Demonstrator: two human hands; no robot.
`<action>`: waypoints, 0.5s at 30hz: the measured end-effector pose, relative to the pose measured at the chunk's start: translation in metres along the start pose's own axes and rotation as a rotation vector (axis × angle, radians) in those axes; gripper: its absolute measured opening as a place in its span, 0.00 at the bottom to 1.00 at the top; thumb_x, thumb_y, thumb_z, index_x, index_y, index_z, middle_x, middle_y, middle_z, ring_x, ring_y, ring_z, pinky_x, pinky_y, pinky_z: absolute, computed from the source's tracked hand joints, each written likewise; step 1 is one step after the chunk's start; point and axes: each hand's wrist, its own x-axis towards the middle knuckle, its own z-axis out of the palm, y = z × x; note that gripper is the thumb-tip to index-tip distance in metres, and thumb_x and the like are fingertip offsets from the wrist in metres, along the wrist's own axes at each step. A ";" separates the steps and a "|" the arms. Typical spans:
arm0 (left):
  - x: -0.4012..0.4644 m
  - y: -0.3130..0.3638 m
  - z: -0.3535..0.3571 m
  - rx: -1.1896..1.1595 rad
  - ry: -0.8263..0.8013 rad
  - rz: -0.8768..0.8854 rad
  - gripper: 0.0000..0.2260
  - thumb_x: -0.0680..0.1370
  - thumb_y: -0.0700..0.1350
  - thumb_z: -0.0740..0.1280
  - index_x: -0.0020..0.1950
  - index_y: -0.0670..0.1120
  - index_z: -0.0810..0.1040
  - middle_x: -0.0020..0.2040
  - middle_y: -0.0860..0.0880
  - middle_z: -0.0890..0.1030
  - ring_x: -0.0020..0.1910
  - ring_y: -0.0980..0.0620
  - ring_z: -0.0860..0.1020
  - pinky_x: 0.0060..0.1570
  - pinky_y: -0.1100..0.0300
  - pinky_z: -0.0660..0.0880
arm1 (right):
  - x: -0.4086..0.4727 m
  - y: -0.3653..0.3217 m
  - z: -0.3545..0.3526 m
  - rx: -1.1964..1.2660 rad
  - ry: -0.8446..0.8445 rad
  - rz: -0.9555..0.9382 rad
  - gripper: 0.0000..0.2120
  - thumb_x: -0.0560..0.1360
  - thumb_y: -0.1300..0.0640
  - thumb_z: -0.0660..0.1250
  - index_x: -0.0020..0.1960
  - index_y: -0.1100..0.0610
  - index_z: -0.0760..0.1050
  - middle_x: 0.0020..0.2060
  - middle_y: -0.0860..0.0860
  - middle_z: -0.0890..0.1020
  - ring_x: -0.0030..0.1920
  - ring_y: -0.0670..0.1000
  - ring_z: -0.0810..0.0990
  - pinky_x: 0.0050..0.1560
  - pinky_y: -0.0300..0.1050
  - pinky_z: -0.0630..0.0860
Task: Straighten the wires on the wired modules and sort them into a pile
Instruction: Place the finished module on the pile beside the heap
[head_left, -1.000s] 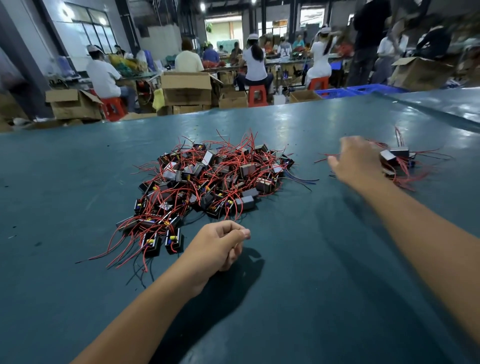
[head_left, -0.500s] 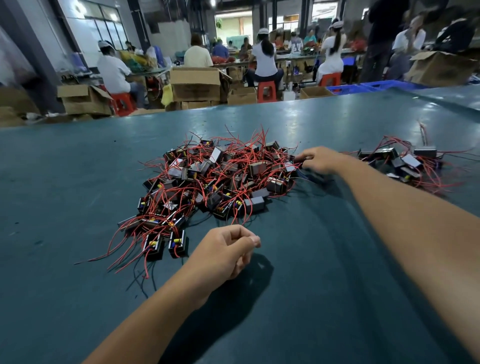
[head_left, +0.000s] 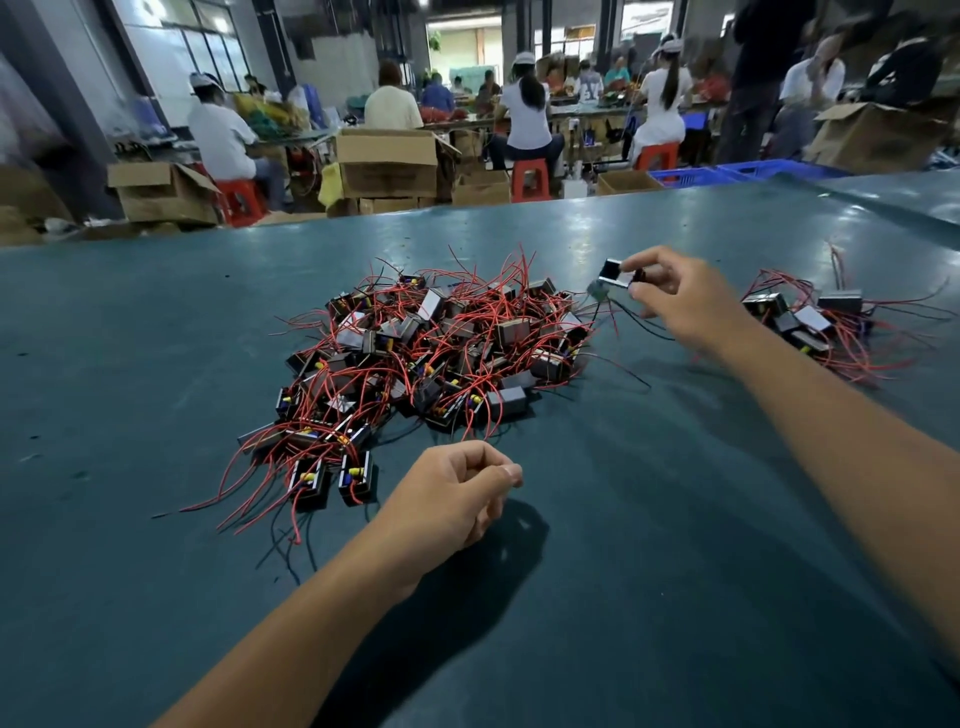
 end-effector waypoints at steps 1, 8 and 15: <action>0.000 0.000 0.000 0.002 0.002 0.003 0.08 0.81 0.47 0.68 0.47 0.43 0.81 0.31 0.49 0.75 0.27 0.53 0.69 0.27 0.64 0.66 | -0.010 -0.008 0.000 0.033 -0.007 -0.024 0.09 0.79 0.60 0.67 0.56 0.49 0.78 0.48 0.52 0.84 0.44 0.56 0.85 0.52 0.52 0.82; -0.001 0.003 0.000 0.040 0.134 0.154 0.06 0.81 0.45 0.67 0.46 0.46 0.80 0.29 0.49 0.76 0.27 0.52 0.71 0.28 0.61 0.71 | -0.091 -0.043 0.014 0.359 -0.225 -0.116 0.08 0.79 0.64 0.67 0.55 0.53 0.78 0.43 0.57 0.84 0.46 0.58 0.83 0.44 0.49 0.83; -0.004 0.011 0.005 -0.089 0.072 0.215 0.16 0.78 0.48 0.70 0.66 0.50 0.75 0.56 0.45 0.81 0.46 0.49 0.83 0.43 0.52 0.82 | -0.127 -0.050 0.035 0.147 -0.514 -0.330 0.06 0.78 0.50 0.69 0.54 0.45 0.76 0.49 0.44 0.81 0.52 0.48 0.82 0.51 0.41 0.79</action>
